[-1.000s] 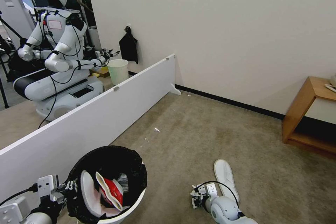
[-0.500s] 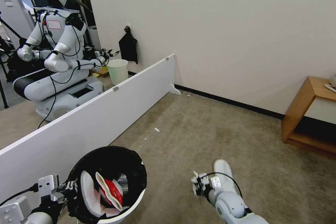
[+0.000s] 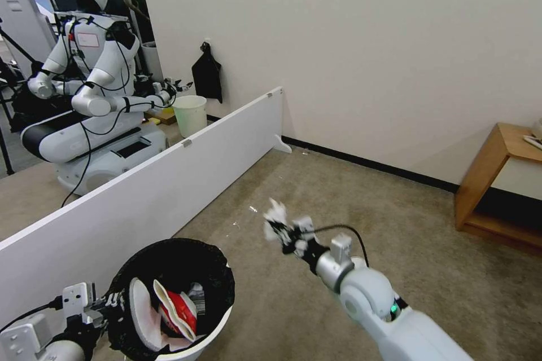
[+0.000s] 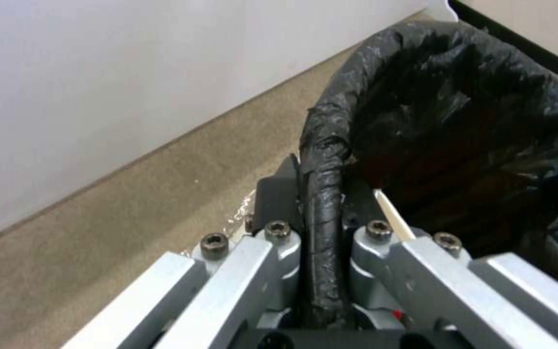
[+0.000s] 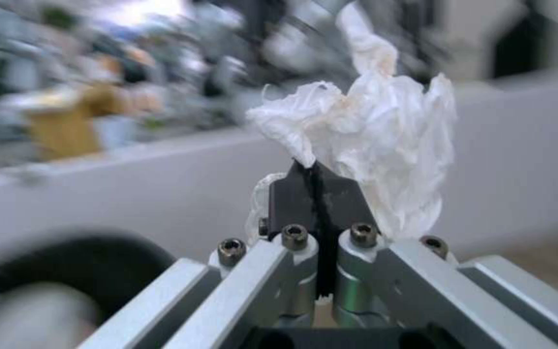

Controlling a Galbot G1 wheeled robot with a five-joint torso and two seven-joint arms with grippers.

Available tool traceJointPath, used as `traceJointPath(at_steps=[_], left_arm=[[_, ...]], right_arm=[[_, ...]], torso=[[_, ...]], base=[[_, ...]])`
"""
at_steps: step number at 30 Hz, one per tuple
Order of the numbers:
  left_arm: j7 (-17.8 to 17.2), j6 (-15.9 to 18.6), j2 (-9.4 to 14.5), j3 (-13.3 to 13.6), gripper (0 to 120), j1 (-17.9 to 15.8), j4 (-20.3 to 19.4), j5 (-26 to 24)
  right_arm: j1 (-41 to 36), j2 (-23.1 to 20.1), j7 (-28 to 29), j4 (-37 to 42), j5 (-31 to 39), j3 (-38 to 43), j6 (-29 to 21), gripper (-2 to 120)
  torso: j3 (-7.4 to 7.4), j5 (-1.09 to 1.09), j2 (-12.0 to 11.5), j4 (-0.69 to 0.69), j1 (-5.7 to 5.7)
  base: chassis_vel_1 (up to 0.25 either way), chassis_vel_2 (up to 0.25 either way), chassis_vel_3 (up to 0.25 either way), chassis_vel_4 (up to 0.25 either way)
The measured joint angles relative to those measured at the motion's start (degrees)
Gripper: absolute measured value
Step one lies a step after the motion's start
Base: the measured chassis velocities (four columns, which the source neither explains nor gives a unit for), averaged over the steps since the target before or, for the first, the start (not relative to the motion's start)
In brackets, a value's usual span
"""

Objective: Pick up the trash bin, then pick up the garbage from the floor and place it into the trash bin.

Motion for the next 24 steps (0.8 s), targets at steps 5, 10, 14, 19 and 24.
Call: traceJointPath(at_steps=[5, 10, 14, 19, 24], left_arm=[[0.0, 0.08, -0.12, 0.14, 4, 0.0, 0.0, 0.06], [-0.04, 0.22, -0.13, 0.23, 4, -0.05, -0.01, 0.16], [-0.17, 0.81, 0.11, 0.15, 4, -0.21, -0.01, 0.09], [-0.19, 1.46, 0.6, 0.18, 4, -0.86, -0.11, -0.25], [-0.15, 1.53, 1.55, 0.74, 4, -2.85, -0.26, -0.35]], right_arm=[[7.04, 0.76, -2.36, 1.6, 4.31, -4.78, 1.47, 0], [13.24, 3.04, -3.99, 2.45, 9.5, -10.58, 2.09, 0], [15.6, 4.18, -3.88, 2.79, 11.98, -14.07, 1.91, 0], [17.37, 4.89, -0.26, 4.3, 15.99, -17.16, -1.4, 0], [18.4, 3.89, 5.28, 5.75, 19.83, -20.11, -6.55, 0]], torso=[[0.0, -0.01, 0.0, 0.0, 0.0], [0.0, 0.0, 0.0, -0.01, 0.0], [0.0, 0.0, 0.0, -0.01, 0.0], [0.0, 0.0, 0.0, 0.0, 0.0], [0.0, 0.0, 0.0, -0.02, 0.0]], base=[[0.0, 0.0, 0.0, 0.0], [0.0, 0.0, 0.0, 0.0], [0.0, 0.0, 0.0, 0.0], [0.0, 0.0, 0.0, 0.0], [0.0, 0.0, 0.0, 0.0]])
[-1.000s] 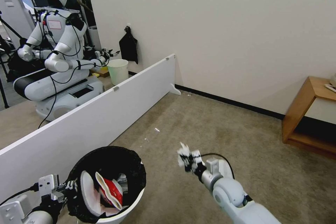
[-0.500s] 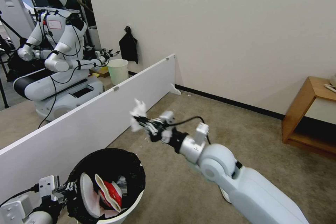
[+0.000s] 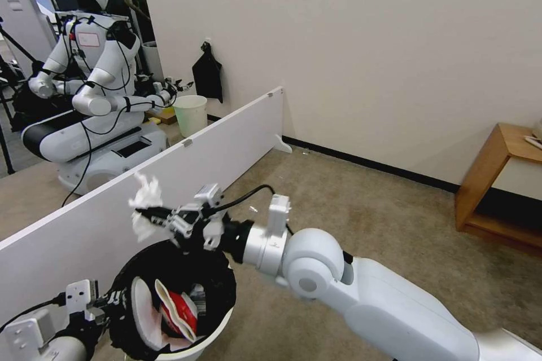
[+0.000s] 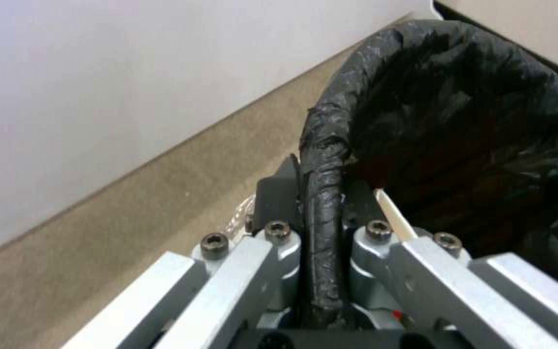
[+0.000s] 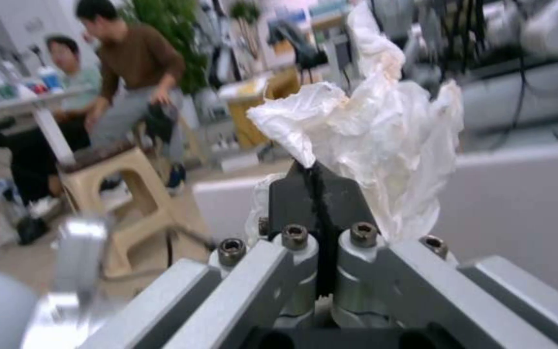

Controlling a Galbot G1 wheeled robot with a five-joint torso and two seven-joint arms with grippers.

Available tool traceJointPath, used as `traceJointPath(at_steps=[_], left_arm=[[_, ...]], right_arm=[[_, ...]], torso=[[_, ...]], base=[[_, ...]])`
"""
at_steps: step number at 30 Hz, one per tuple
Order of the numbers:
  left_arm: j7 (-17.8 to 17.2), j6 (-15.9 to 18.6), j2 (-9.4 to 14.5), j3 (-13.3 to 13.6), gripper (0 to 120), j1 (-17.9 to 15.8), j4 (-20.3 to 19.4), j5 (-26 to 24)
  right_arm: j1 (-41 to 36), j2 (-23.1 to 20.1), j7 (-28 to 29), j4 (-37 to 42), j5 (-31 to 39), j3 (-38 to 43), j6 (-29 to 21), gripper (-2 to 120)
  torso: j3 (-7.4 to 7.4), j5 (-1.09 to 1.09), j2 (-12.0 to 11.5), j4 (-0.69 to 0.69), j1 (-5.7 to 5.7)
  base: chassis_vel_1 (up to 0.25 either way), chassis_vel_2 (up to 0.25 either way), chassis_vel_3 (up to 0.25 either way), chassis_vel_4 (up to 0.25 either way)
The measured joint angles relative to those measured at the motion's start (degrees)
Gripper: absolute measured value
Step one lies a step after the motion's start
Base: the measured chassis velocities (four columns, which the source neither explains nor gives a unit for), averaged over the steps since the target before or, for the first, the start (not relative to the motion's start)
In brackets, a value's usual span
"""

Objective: Pick up the trash bin, then pick up the garbage from the floor and place it into the trash bin.

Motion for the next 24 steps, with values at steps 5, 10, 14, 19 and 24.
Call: traceJointPath(at_steps=[5, 10, 14, 19, 24], left_arm=[[0.04, 0.0, 0.61, 0.11, 4, -0.7, 0.2, -0.23], [0.14, 0.0, 1.47, -0.47, 4, -1.56, 0.57, -1.26], [0.22, -0.05, 1.94, -1.06, 4, -1.9, 0.74, -1.81], [0.26, -0.1, 2.34, -1.58, 4, -1.92, 0.75, -2.67], [0.26, -0.12, 2.21, -1.37, 4, -1.81, 0.69, -2.73]], right_arm=[[-0.07, -1.55, 1.52, 0.49, 2.15, -1.13, -1.41, 0], [-0.28, -3.4, 3.21, 0.34, 2.31, -3.24, -3.36, 0], [-0.22, -4.03, 3.88, -0.28, 2.02, -4.01, -3.73, 0], [-0.09, -5.56, 5.19, -0.5, 2.19, -4.72, -4.23, 0], [-0.76, -6.85, 6.87, -0.61, 2.75, -5.16, -5.23, 0]], torso=[[0.0, 0.0, 0.0, 0.0, 0.0], [0.0, 0.01, 0.0, 0.0, 0.0], [0.0, 0.01, 0.0, 0.01, 0.0], [0.0, 0.01, 0.0, 0.01, 0.0], [0.0, 0.01, 0.0, 0.0, 0.0]], base=[[0.0, 0.0, 0.0, 0.0], [0.0, 0.0, 0.0, 0.0], [0.0, 0.0, 0.0, 0.0], [0.0, 0.0, 0.0, 0.0], [0.0, 0.0, 0.0, 0.0]])
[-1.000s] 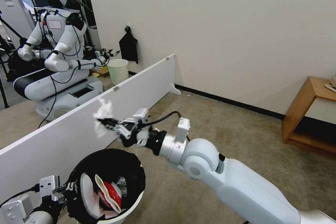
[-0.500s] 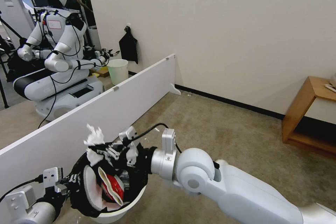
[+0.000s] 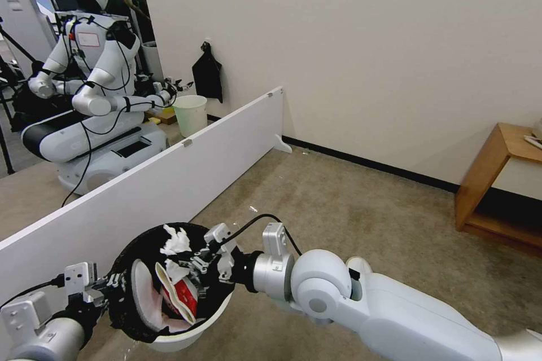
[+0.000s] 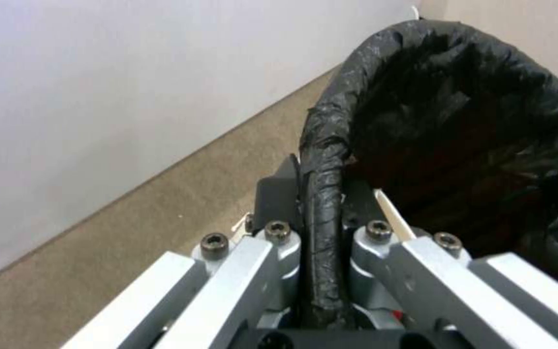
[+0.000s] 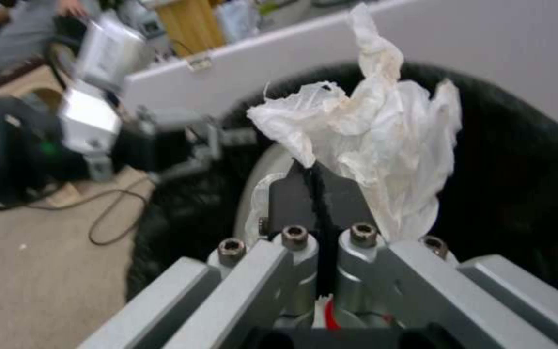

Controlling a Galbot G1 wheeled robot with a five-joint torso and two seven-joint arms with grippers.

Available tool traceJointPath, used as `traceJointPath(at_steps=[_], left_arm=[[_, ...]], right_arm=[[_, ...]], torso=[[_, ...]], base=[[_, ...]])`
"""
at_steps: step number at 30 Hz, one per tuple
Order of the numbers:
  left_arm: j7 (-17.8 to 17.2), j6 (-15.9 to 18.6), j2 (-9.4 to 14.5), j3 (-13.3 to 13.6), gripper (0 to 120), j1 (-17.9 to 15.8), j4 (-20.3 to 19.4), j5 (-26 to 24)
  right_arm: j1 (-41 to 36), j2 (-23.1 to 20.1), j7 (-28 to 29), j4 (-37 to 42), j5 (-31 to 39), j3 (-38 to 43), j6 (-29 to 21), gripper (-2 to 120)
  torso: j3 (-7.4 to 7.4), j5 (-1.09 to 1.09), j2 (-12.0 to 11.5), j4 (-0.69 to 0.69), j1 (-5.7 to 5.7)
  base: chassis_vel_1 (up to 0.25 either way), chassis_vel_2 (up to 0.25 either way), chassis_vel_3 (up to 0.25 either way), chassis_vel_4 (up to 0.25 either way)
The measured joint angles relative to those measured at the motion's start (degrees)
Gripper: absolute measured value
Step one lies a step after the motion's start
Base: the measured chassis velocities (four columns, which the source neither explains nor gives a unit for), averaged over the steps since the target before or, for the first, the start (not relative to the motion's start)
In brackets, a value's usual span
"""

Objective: Pick up the trash bin, then pick up the garbage from the floor and place it into the trash bin.

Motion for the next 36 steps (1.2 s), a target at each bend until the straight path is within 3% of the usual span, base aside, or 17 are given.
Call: traceJointPath(at_steps=[6, 11, 13, 18, 22, 25, 27, 36], left_arm=[[-0.17, 0.0, -0.49, 0.61, 4, -0.1, -0.34, -0.07], [-0.36, 0.13, -0.7, 0.81, 4, 0.24, -1.11, -0.02], [-0.43, 0.26, -0.98, 1.03, 4, 0.6, -1.49, -0.06], [-0.45, 0.28, -1.14, 1.09, 4, 0.8, -1.69, -0.08], [-0.45, 0.35, -1.19, 1.22, 4, 1.0, -1.92, -0.13], [-0.51, 0.45, -1.19, 1.31, 4, 1.13, -2.05, -0.36], [-0.75, 0.62, -1.16, 1.42, 4, 1.31, -2.11, -0.75], [-0.92, 0.71, -1.07, 1.42, 4, 1.5, -1.96, -0.82]], right_arm=[[-0.42, 0.51, 5.21, -1.3, 1.73, -1.01, -2.7, 0], [-0.03, 3.13, 10.86, -2.59, 5.44, -1.31, -4.68, 18], [-0.02, 3.58, 11.13, -2.93, 5.85, -1.53, -4.98, 30], [-0.04, 3.8, 11.34, -2.93, 6.52, -1.65, -5.28, 41], [-0.15, 3.88, 11.42, -2.93, 6.63, -1.74, -5.53, 62], [-0.17, 3.77, 11.12, -2.99, 6.35, -1.75, -5.53, 66], [-0.22, 3.68, 10.32, -2.79, 6.27, -1.63, -5.5, 79], [-0.17, 2.64, 10.16, 0.18, 6.78, -1.01, -5.36, 99]], torso=[[0.0, 0.0, 0.0, -0.01, 0.0], [0.0, 0.0, 0.0, 0.02, 0.0], [0.0, 0.0, 0.0, 0.0, 0.0], [0.0, 0.0, 0.0, 0.0, 0.0], [0.0, 0.0, 0.0, 0.0, 0.0], [0.0, -0.01, 0.0, 0.0, 0.0], [0.0, 0.0, 0.0, 0.0, 0.0], [0.0, 0.0, 0.0, 0.01, 0.0]], base=[[0.0, 0.0, 0.0, 0.0], [0.0, 0.0, 0.0, 0.0], [0.0, 0.0, 0.0, 0.0], [0.0, 0.0, 0.0, 0.0], [0.0, 0.0, 0.0, 0.0], [0.0, 0.0, 0.0, 0.0], [0.0, 0.0, 0.0, 0.0], [0.0, 0.0, 0.0, 0.0]])
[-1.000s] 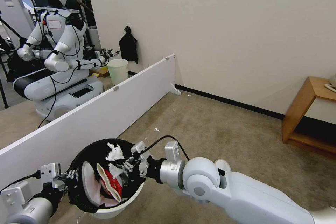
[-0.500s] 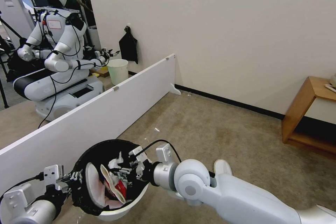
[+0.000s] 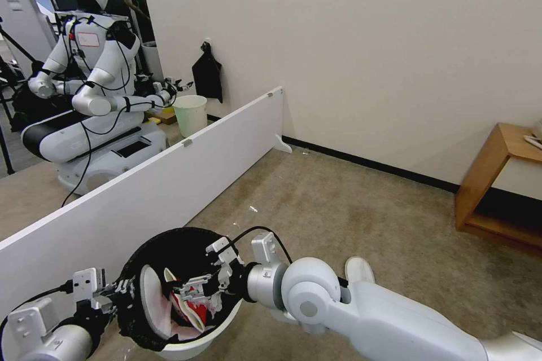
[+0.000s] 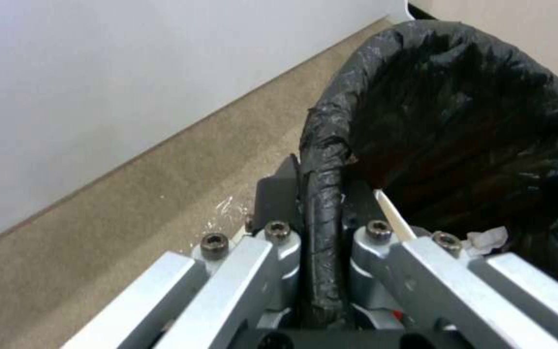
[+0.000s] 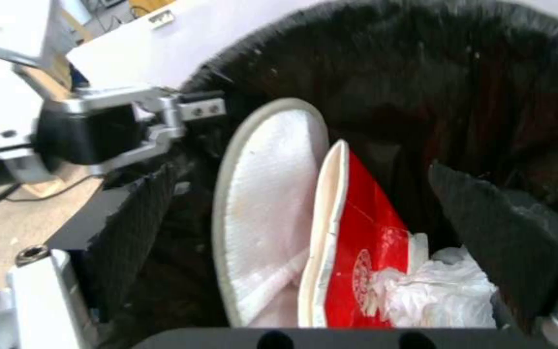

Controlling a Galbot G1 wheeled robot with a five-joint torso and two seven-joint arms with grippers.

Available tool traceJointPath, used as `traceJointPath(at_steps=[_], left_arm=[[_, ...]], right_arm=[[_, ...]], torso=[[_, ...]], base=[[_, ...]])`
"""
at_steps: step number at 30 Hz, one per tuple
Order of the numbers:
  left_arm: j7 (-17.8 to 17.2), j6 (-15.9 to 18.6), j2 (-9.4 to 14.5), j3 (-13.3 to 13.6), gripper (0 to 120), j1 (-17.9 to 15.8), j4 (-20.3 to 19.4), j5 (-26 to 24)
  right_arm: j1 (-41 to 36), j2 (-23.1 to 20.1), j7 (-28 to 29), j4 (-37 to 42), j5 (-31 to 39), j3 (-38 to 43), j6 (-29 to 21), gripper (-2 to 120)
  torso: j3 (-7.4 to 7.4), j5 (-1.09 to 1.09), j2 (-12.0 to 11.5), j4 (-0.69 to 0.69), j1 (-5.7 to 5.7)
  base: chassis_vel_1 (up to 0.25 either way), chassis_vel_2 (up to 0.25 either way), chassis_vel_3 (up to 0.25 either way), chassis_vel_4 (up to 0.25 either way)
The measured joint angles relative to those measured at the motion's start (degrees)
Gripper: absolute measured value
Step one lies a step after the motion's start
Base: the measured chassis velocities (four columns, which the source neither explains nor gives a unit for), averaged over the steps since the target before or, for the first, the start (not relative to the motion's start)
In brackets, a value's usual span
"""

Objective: Pick up the trash bin, then pick up the garbage from the floor and place it into the trash bin.

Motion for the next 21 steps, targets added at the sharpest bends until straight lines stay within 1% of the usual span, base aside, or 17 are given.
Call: traceJointPath(at_steps=[3, 6, 8, 9, 11, 12, 14, 15, 16, 17, 18, 19, 20, 21], left_arm=[[-0.15, 0.04, 0.04, 0.0, 4, 0.0, -0.01, -0.21], [-0.25, 0.09, 0.02, -0.04, 4, 0.01, -0.04, -0.37], [-0.33, 0.13, -0.04, -0.06, 4, 0.06, -0.04, -0.41], [-0.33, 0.13, -0.04, -0.06, 4, 0.06, -0.04, -0.41], [-0.39, 0.15, -0.11, -0.06, 4, 0.1, -0.04, -0.41], [-0.39, 0.15, -0.11, -0.06, 4, 0.1, -0.04, -0.41], [-0.36, 0.18, -0.28, -0.06, 4, 0.14, 0.0, -0.41], [-0.36, 0.18, -0.28, -0.06, 4, 0.14, 0.0, -0.41], [-0.31, 0.19, -0.29, -0.06, 4, 0.16, 0.09, -0.41], [-0.23, 0.2, -0.29, -0.03, 4, 0.17, 0.28, -0.4], [-0.23, 0.2, -0.29, -0.03, 4, 0.17, 0.28, -0.4], [-0.2, 0.21, -0.24, 0.02, 4, 0.1, 0.43, -0.37], [-0.16, 0.22, -0.2, 0.04, 4, -0.05, 0.6, -0.32], [-0.16, 0.22, -0.2, 0.04, 4, -0.05, 0.6, -0.32]], right_arm=[[0.14, -2.39, 0.12, 2.69, 0.57, 0.96, -0.11, 100], [-0.56, -3.5, -0.36, 3.56, 0.24, 2.01, -0.1, 100], [-1.92, -4.81, -2.28, 4.52, -2.29, 4.1, 1.06, 100], [-1.92, -4.81, -2.28, 4.52, -2.29, 4.1, 1.06, 100], [-3.96, -6.21, -6.31, 4.53, -7.83, 7.39, 5.17, 100], [-3.96, -6.21, -6.31, 4.53, -7.83, 7.39, 5.17, 100], [-7.15, -7.81, -8.37, 4.36, -12.64, 12.8, 8.49, 100], [-7.15, -7.81, -8.37, 4.36, -12.64, 12.8, 8.49, 100], [-8.22, -8.2, -8.49, 4.37, -13.6, 14.84, 9.06, 100], [-10.66, -9.0, -8.55, 4.33, -15.63, 19.16, 9.8, 100], [-10.66, -9.0, -8.55, 4.33, -15.63, 19.16, 9.8, 100], [-11.78, -9.32, -8.56, 4.28, -16.32, 20.82, 10.03, 100], [-15.64, -10.14, -8.32, 4.18, -18.0, 25.95, 10.44, 100], [-15.64, -10.14, -8.32, 4.18, -18.0, 25.95, 10.44, 100]], torso=[[0.0, 0.0, 0.0, 0.0, 0.0], [0.0, 0.0, 0.0, 0.0, 0.0], [0.0, 0.0, 0.0, 0.0, 0.0], [0.0, 0.0, 0.0, 0.0, 0.0], [0.0, 0.01, 0.0, 0.0, 0.0], [0.0, 0.01, 0.0, 0.0, 0.0], [0.0, 0.01, 0.0, 0.0, 0.0], [0.0, 0.01, 0.0, 0.0, 0.0], [0.0, 0.02, 0.0, 0.0, 0.0], [0.0, 0.0, 0.0, 0.0, 0.0], [0.0, 0.0, 0.0, 0.0, 0.0], [0.0, 0.0, 0.0, 0.0, 0.0], [0.0, 0.02, 0.0, -0.02, 0.0], [0.0, 0.02, 0.0, -0.02, 0.0]], base=[[0.0, 0.0, 0.0, 0.0], [0.0, 0.0, 0.0, 0.0], [0.0, 0.0, 0.0, 0.0], [0.0, 0.0, 0.0, 0.0], [0.0, 0.0, 0.0, 0.0], [0.0, 0.0, 0.0, 0.0], [0.0, 0.0, 0.0, 0.0], [0.0, 0.0, 0.0, 0.0], [0.0, 0.0, 0.0, 0.0], [0.0, 0.0, 0.0, 0.0], [0.0, 0.0, 0.0, 0.0], [0.0, 0.0, 0.0, 0.0], [0.0, 0.0, 0.0, 0.0], [0.0, 0.0, 0.0, 0.0]])
